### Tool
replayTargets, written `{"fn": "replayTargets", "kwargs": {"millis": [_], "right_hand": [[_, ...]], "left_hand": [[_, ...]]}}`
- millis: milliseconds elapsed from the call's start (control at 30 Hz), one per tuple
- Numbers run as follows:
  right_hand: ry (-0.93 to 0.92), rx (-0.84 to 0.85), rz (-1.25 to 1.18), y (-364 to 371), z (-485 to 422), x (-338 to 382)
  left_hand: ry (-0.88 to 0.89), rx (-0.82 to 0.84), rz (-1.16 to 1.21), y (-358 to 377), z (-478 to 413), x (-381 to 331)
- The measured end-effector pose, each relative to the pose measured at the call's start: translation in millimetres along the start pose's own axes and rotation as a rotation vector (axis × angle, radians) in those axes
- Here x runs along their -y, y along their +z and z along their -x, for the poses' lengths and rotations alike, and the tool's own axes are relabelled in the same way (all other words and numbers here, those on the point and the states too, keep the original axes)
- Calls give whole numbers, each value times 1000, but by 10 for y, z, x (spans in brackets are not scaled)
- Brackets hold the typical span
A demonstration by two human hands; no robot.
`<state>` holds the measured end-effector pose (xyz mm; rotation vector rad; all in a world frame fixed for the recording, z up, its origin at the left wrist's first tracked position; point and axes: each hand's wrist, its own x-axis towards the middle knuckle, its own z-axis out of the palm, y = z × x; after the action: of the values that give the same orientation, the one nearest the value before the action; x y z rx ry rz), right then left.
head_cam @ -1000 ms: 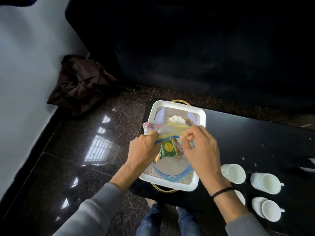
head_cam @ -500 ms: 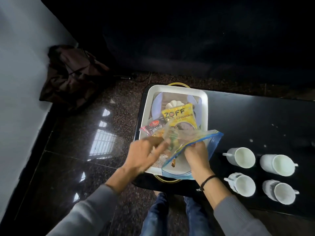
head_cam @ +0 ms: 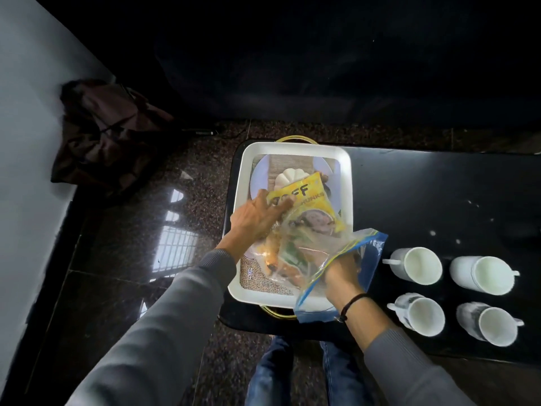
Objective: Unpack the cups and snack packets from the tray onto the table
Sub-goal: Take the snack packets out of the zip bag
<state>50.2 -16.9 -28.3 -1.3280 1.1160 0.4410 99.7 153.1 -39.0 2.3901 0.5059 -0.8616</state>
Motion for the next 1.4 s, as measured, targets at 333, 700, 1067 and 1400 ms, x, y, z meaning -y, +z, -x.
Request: {"fn": "replayTargets", "kwargs": {"millis": [333, 700, 1067, 1400], "right_hand": [[-169, 217, 259, -115, -214, 42], [-99, 631, 543, -180, -59, 510], [-388, 796, 663, -409, 193, 908], [-428, 653, 486, -519, 311, 1196]], "left_hand": [[-10, 1, 602, 257, 50, 98], [-58, -279, 908, 277, 259, 374], [-29, -314, 1163, 89, 651, 931], [-96, -418, 1258, 108, 790, 1123]]}}
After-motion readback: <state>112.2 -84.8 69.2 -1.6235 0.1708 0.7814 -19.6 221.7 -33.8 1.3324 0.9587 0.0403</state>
